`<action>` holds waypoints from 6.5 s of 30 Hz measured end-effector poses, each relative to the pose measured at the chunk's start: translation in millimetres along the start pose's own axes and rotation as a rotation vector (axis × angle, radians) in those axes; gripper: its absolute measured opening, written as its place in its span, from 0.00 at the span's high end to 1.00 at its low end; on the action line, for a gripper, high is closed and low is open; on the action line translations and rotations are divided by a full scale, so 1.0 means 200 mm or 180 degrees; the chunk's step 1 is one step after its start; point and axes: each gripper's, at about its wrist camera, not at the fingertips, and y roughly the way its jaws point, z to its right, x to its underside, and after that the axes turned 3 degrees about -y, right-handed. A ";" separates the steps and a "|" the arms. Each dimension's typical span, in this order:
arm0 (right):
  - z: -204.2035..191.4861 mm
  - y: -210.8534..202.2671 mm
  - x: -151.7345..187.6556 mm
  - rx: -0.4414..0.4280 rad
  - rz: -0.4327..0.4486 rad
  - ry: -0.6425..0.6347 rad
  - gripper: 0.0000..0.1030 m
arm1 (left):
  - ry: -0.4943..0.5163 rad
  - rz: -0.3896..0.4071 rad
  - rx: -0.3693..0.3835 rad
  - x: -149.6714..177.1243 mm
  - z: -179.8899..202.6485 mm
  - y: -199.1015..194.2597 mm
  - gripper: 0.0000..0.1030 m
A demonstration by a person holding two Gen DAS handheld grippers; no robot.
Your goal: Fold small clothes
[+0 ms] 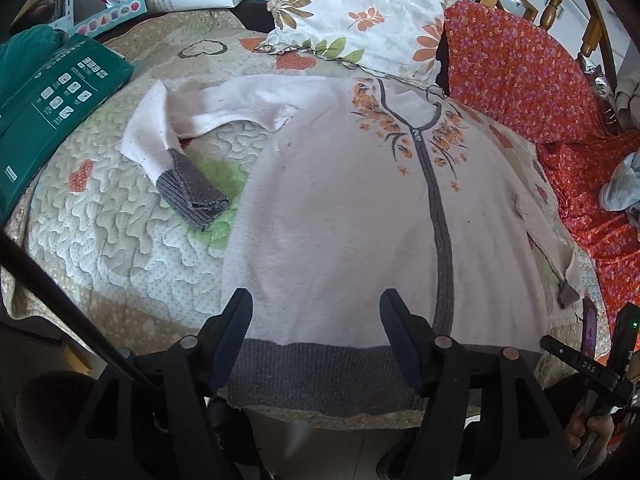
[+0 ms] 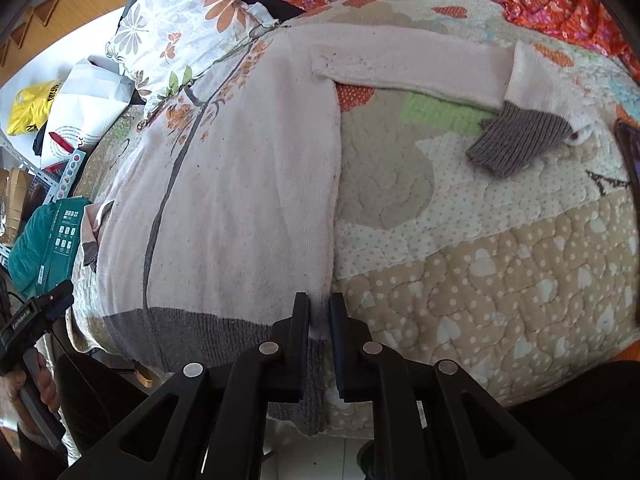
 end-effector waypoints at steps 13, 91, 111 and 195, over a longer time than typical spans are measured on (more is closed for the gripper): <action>0.40 -0.30 -0.24 0.0763 0.0446 0.0168 0.65 | -0.0235 -0.0079 0.0115 0.00 -0.04 0.07 0.35; -1.86 1.29 -1.15 0.0116 -0.0575 -0.1861 0.90 | -0.1145 0.0761 0.0098 -0.74 -0.82 0.04 0.29; -2.16 0.97 -0.34 -0.1085 -0.0661 -0.2398 0.43 | -0.2175 0.0964 -0.0063 -0.64 -1.20 -0.06 0.29; 0.07 0.27 -0.83 0.0318 0.0236 0.0230 0.59 | 0.0332 0.0048 -0.0182 -1.04 0.21 0.88 0.27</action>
